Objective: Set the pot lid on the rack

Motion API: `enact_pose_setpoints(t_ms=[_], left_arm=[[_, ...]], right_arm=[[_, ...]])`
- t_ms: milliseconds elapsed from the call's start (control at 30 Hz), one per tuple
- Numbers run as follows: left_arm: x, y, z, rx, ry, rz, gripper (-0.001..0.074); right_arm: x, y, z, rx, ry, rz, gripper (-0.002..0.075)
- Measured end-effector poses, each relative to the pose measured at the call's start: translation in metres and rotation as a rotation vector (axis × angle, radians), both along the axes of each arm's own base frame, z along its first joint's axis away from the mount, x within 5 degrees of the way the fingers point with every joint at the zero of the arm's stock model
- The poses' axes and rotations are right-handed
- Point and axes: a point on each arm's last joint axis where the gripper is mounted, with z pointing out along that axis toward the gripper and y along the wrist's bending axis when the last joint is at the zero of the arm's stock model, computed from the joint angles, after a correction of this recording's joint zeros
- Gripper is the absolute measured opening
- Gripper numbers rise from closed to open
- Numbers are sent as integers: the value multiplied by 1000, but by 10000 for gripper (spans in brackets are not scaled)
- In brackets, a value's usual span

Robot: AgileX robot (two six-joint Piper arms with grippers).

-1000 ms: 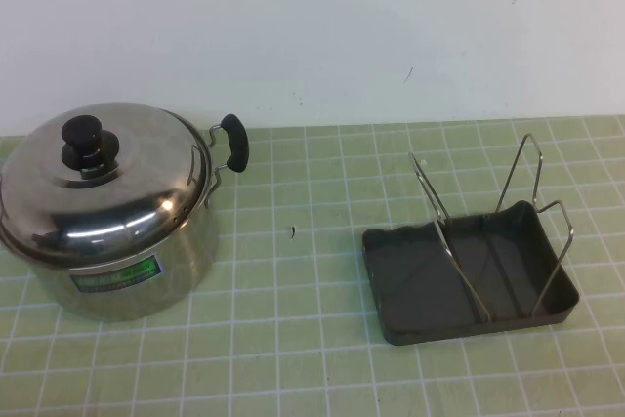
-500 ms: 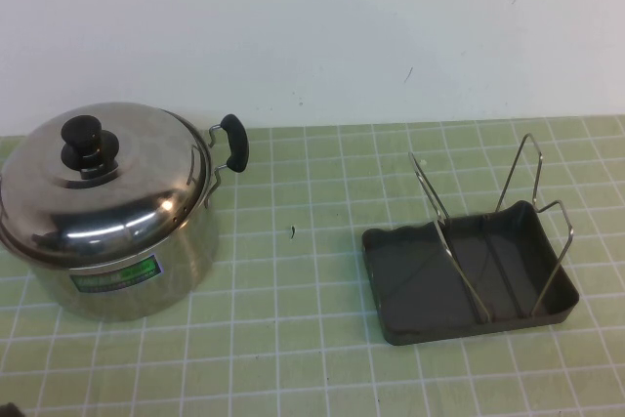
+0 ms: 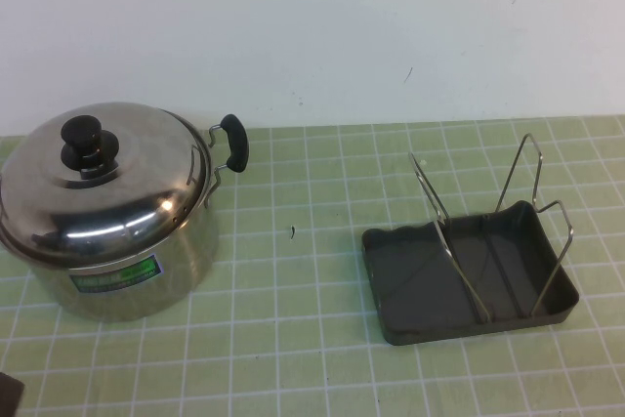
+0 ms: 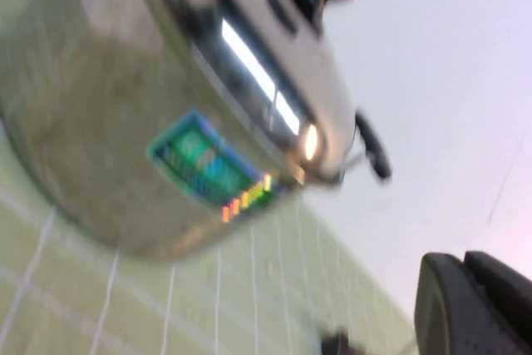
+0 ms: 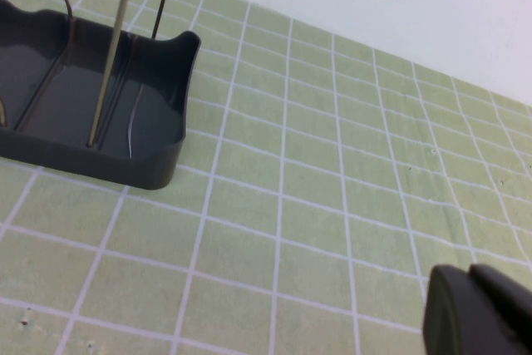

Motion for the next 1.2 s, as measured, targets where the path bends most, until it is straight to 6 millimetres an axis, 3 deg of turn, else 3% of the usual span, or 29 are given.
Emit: enact_pose_setpoints(t_ms=[233, 567, 700, 833, 1033, 1100, 1200], left_arm=[[1, 11, 9, -20, -99, 117, -3], [1, 12, 10, -5, -111, 129, -3], [1, 9, 13, 135, -119, 101, -3], [1, 1, 54, 508, -129, -14, -3], [42, 0, 111, 910, -66, -96, 19], [58, 2, 122, 970, -65, -74, 71], [83, 2, 129, 918, -111, 4, 230]], right_arm=[[0, 0, 0, 0, 0, 0, -1], [0, 0, 0, 0, 0, 0, -1], [0, 0, 0, 0, 0, 0, -1], [0, 0, 0, 0, 0, 0, -1], [0, 0, 0, 0, 1, 0, -1], [0, 0, 0, 0, 1, 0, -1], [0, 0, 0, 0, 1, 0, -1]])
